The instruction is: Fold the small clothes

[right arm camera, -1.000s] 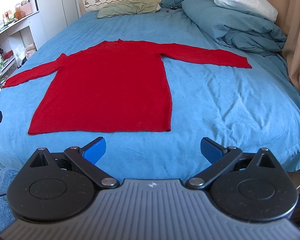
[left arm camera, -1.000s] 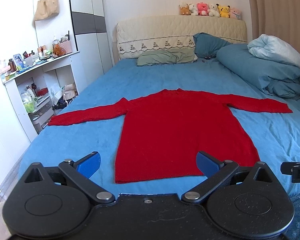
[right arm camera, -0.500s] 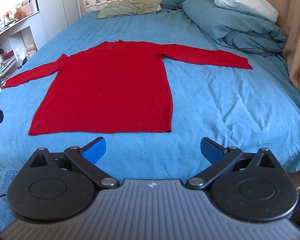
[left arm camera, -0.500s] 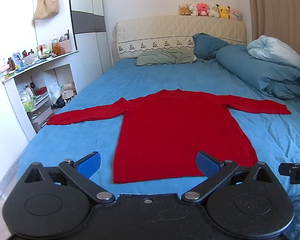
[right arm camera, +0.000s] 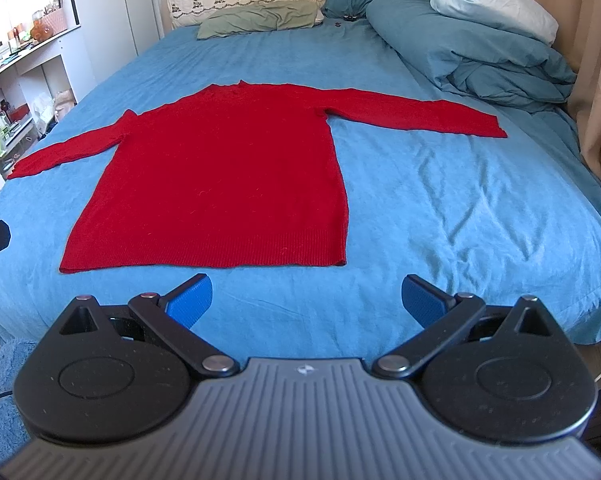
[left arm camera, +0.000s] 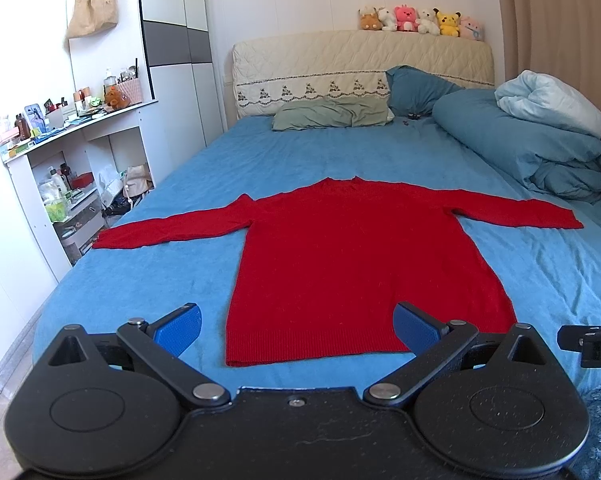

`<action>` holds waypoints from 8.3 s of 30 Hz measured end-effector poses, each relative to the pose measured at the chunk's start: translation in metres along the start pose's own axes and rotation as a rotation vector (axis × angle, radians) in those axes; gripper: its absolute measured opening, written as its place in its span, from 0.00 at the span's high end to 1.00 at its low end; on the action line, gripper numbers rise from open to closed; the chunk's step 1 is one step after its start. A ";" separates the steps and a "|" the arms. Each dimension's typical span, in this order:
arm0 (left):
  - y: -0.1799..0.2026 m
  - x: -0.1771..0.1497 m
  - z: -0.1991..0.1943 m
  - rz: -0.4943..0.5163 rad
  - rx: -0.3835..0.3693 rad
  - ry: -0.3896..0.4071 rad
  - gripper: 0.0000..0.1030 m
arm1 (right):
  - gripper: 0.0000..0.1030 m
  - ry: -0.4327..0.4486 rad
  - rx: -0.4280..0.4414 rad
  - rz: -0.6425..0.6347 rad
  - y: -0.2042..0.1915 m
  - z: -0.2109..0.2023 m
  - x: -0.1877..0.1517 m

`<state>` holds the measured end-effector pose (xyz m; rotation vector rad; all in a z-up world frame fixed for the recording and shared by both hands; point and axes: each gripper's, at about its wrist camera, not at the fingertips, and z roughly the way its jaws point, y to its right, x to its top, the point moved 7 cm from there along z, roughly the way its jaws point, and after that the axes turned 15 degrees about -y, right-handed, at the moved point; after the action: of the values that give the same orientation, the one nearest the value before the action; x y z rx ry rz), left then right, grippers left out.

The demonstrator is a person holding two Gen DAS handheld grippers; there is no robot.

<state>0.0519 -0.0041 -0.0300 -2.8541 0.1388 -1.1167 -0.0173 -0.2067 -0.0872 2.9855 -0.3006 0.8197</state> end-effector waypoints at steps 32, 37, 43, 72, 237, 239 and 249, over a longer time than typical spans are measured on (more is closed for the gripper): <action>-0.007 0.001 -0.004 -0.031 -0.018 0.013 0.00 | 0.00 0.021 0.014 -0.006 -0.002 -0.009 0.000; -0.007 0.034 -0.003 -0.023 -0.027 0.040 0.00 | 0.00 0.044 0.012 0.028 0.010 -0.015 0.023; 0.006 0.107 0.008 -0.009 -0.080 0.088 0.00 | 0.00 0.132 -0.012 0.095 0.046 -0.025 0.080; 0.245 0.275 0.398 0.166 -0.239 -0.213 0.00 | 0.00 0.238 -0.147 0.663 0.293 0.271 0.261; -0.026 0.249 0.469 -0.083 -0.116 -0.317 0.42 | 0.01 -0.019 0.090 -0.135 -0.016 0.445 0.469; -0.036 0.255 0.451 -0.099 -0.112 -0.302 0.41 | 0.00 -0.008 0.098 -0.155 -0.019 0.422 0.461; -0.157 0.284 0.330 -0.248 -0.113 -0.137 0.00 | 0.00 0.074 0.135 -0.131 -0.095 0.274 0.451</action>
<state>0.4928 0.1325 -0.0642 -3.1039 -0.1710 -0.9722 0.5185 -0.2157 -0.0917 3.0480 -0.0485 0.9694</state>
